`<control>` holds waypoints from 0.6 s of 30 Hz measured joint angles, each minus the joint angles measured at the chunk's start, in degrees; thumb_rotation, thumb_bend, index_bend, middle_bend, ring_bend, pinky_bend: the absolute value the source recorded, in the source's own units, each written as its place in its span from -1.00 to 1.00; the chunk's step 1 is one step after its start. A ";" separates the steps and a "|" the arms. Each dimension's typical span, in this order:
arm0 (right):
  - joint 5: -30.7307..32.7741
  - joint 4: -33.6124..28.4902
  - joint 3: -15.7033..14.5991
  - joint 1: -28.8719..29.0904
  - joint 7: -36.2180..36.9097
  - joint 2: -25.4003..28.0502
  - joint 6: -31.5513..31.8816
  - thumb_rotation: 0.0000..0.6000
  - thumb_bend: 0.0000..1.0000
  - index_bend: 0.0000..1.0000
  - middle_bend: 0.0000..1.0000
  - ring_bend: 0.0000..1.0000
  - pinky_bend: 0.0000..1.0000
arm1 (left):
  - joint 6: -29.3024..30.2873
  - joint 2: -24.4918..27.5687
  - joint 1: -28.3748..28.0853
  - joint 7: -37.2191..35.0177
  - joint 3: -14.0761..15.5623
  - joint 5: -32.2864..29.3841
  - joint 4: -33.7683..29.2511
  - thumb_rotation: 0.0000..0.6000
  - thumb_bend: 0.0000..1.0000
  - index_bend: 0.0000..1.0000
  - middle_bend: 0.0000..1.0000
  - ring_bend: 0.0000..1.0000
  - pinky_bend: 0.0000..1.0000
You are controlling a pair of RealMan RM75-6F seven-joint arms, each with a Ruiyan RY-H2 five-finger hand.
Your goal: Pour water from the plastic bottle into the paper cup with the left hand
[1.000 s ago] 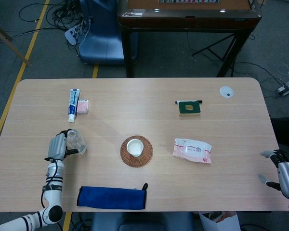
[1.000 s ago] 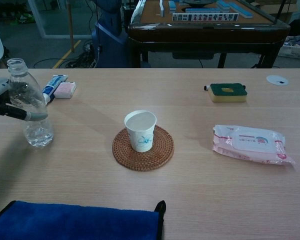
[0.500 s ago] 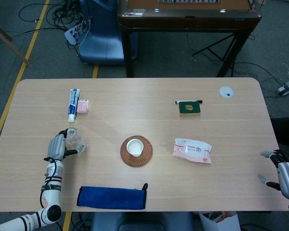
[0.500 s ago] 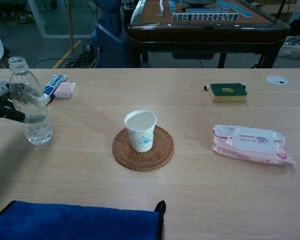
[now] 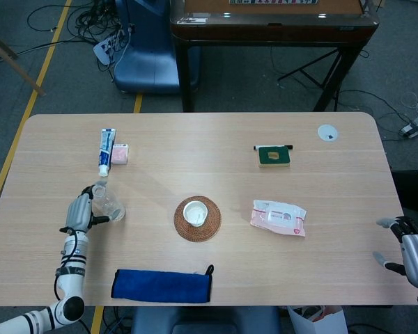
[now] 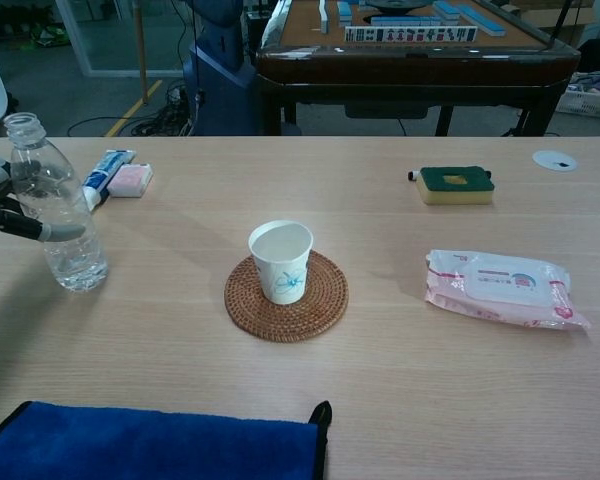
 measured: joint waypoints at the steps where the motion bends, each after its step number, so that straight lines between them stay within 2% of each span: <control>1: 0.00 0.00 0.00 0.01 -0.03 -0.01 -0.02 1.00 -0.90 -0.29 -0.22 -0.51 -0.04 | -0.11 0.29 0.10 -0.18 0.12 0.16 -0.16 1.00 -0.76 -0.62 -0.61 -0.75 -0.63; 12: 0.19 0.10 0.00 0.11 -0.34 -0.22 -0.27 1.00 -0.90 -0.29 -0.22 -0.51 -0.04 | 0.29 2.37 1.08 -1.46 0.69 1.25 -1.86 1.00 -0.79 -0.62 -0.76 -0.82 -0.64; 18: 0.21 0.12 0.03 0.09 -0.41 -0.30 -0.18 1.00 -0.90 -0.29 -0.22 -0.51 -0.04 | 0.59 3.25 1.59 -2.09 0.76 1.34 -2.84 1.00 -0.84 -0.72 -0.89 -0.87 -0.64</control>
